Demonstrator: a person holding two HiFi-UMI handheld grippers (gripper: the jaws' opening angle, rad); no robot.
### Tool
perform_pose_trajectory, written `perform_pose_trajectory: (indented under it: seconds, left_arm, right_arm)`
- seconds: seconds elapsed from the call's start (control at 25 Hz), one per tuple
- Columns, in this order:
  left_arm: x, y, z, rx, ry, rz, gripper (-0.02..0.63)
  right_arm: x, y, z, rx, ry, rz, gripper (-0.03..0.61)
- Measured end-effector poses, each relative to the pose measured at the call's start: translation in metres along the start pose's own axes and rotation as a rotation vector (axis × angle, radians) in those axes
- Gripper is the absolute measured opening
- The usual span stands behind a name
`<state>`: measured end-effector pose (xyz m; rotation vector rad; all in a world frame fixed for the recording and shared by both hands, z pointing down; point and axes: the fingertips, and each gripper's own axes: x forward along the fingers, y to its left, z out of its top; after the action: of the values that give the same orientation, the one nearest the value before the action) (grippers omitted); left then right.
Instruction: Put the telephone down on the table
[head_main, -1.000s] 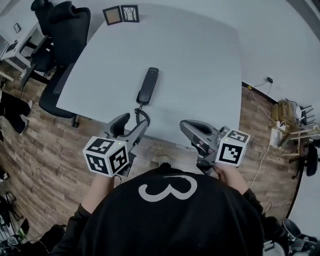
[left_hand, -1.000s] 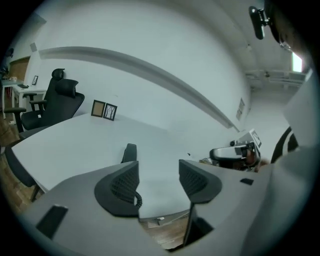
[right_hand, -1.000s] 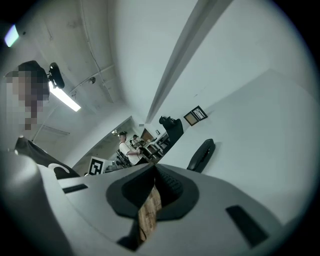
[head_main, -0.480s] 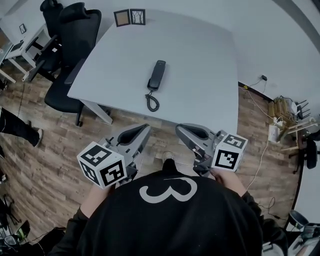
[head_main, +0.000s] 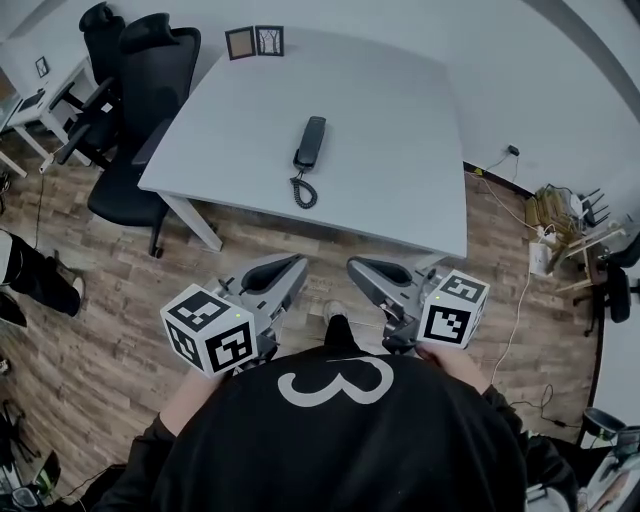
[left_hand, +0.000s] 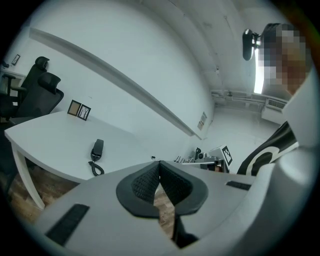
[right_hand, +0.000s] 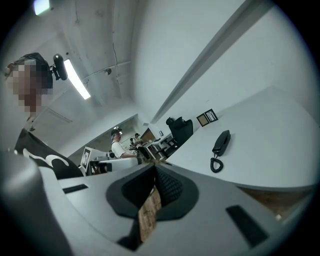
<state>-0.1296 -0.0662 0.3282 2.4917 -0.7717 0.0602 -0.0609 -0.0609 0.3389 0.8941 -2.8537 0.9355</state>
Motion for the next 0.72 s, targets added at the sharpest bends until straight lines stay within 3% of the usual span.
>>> perform_pose_trajectory:
  seconds: [0.72]
  left_arm:
    - [-0.041, -0.013, -0.03, 0.019, 0.025, 0.041, 0.012]
  right_arm:
    - [0.0, 0.04, -0.038, 0.001, 0.022, 0.021, 0.009]
